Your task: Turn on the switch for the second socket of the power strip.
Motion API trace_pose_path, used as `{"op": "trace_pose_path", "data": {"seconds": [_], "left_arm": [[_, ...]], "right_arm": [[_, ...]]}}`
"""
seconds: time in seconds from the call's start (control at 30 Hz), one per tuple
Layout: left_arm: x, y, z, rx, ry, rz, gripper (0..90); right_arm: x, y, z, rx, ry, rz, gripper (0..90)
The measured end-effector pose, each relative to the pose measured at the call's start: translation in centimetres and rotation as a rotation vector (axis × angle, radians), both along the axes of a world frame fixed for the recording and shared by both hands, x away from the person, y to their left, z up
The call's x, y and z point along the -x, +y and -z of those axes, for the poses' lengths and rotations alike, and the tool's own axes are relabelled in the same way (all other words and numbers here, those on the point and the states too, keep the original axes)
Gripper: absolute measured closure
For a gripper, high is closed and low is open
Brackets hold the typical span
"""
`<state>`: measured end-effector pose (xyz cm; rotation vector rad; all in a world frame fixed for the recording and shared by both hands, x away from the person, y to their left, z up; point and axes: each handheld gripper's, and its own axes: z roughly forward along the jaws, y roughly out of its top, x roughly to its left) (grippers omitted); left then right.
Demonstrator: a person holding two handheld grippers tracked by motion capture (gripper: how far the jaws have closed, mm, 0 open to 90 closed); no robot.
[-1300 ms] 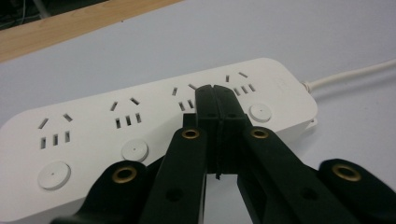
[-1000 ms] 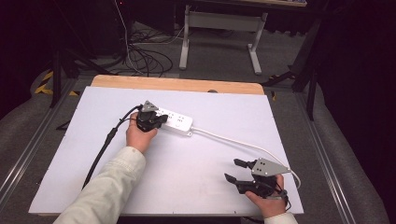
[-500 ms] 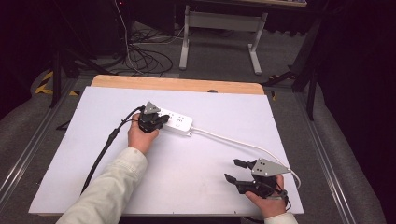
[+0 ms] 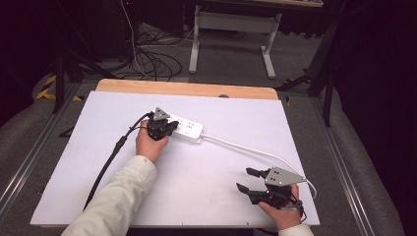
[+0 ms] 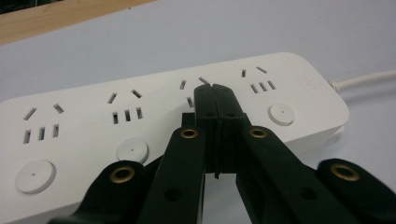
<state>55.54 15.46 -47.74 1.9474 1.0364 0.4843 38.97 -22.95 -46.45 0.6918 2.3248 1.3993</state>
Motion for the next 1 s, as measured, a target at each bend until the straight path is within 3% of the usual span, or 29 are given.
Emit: {"op": "trace_pose_path", "data": {"seconds": [0.53, 0.9, 1.0], "left_arm": [[0.1, -0.7, -0.2, -0.020, 0.030, -0.046, 89.9], [0.1, -0.8, -0.3, -0.041, 0.032, -0.049, 90.0], [0.1, -1.0, -0.5, -0.064, 0.033, -0.046, 90.0]], "right_arm": [[0.0, 0.0, 0.1, -0.003, 0.007, 0.003, 37.5], [0.0, -0.1, 0.1, -0.004, 0.007, 0.004, 37.5], [0.0, -0.1, 0.1, -0.004, 0.007, 0.003, 37.5]]}}
